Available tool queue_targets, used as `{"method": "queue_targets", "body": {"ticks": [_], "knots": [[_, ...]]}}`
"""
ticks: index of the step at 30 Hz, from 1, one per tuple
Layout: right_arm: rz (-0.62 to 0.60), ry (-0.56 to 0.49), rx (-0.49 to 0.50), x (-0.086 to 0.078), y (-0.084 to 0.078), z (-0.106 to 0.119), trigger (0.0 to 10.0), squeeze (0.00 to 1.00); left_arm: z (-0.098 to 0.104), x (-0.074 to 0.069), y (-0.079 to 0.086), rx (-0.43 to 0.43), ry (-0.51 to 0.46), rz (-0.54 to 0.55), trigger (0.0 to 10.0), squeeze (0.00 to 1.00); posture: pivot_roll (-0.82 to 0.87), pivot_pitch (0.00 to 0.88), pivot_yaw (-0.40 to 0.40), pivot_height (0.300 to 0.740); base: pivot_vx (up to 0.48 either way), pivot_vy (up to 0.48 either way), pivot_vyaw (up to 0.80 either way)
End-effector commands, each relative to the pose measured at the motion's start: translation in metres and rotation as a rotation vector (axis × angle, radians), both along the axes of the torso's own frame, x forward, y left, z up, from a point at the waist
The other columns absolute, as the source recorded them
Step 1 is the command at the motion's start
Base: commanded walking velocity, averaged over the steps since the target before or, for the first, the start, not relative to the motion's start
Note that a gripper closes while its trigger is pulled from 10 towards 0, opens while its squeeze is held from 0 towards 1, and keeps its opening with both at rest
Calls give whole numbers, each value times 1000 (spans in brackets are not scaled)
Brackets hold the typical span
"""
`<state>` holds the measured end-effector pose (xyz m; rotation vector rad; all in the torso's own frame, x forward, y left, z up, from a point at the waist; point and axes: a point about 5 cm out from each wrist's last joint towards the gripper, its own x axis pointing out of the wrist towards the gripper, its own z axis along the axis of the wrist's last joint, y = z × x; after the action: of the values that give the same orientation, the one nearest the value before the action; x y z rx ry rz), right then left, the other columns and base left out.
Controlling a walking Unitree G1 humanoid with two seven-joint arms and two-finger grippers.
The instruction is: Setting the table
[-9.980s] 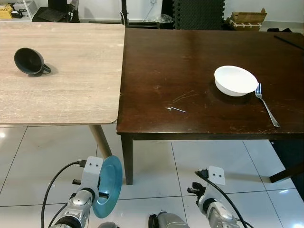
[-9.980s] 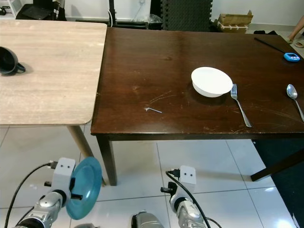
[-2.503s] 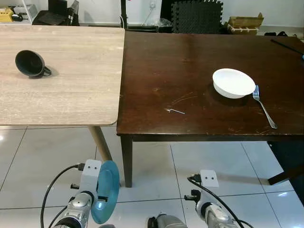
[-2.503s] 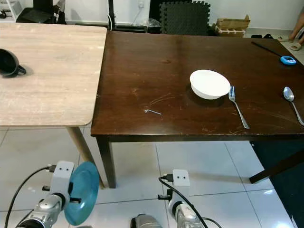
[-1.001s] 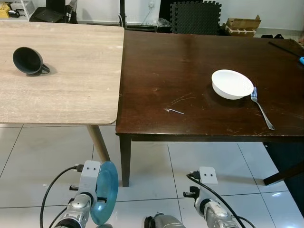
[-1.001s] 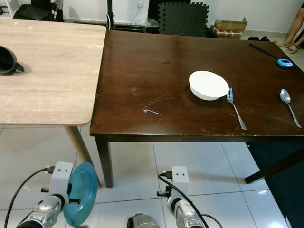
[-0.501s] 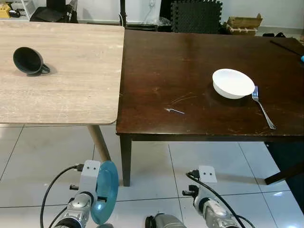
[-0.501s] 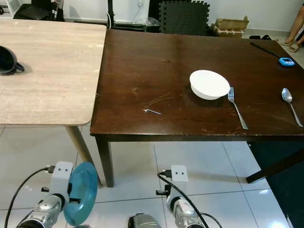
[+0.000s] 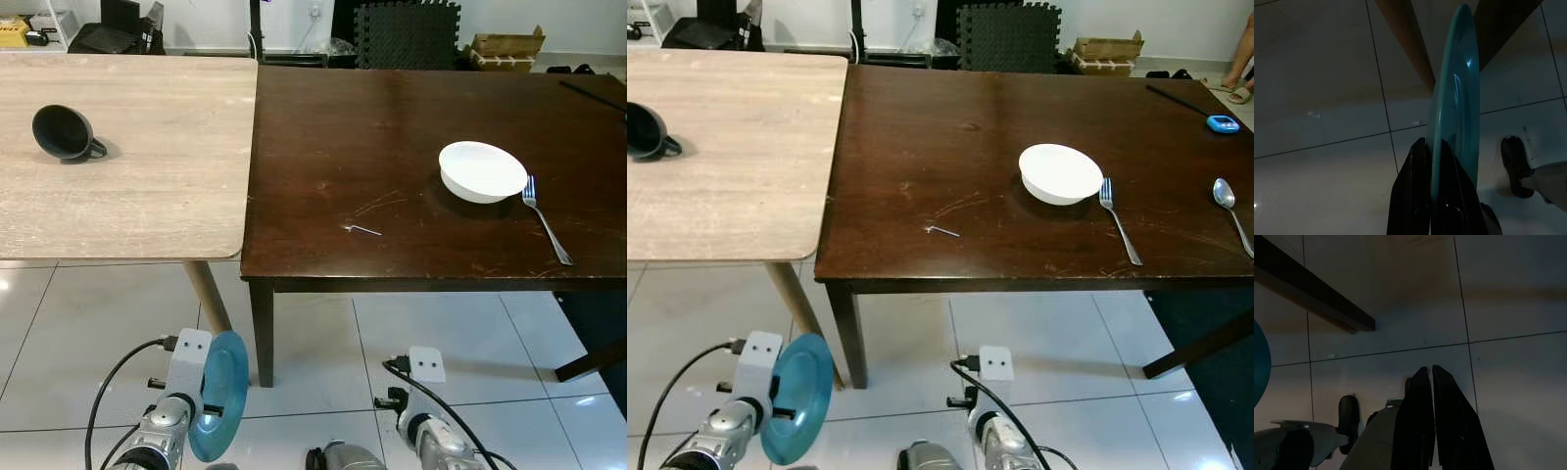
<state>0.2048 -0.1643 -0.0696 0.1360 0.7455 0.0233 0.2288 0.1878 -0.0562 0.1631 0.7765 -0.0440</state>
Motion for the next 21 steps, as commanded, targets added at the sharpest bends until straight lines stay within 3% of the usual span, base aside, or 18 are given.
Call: {"method": "queue_targets", "body": {"ticks": [1, 5, 12, 21], "knots": [[-41, 15, 8, -7, -4, -3, 10000, 0, -3, -4, -1, 8, 32, -28, 10000, 0, 45, 24, 27, 740, 0, 0, 0], [-27, 27, -3, -12, -5, -6, 10000, 0, -2, -2, 1, -8, 21, 22, 10000, 0, 41, 20, 33, 740, 0, 0, 0], [-39, 40, -12, -17, -11, -8, 10000, 0, -4, -5, -6, -17, 27, 7, 10000, 0, 41, 23, 16, 740, 0, 0, 0], [-28, 26, -25, -10, -14, -4, 10000, 0, -5, -5, -7, -17, 35, -1, 10000, 0, 32, 37, 24, 740, 0, 0, 0]]}}
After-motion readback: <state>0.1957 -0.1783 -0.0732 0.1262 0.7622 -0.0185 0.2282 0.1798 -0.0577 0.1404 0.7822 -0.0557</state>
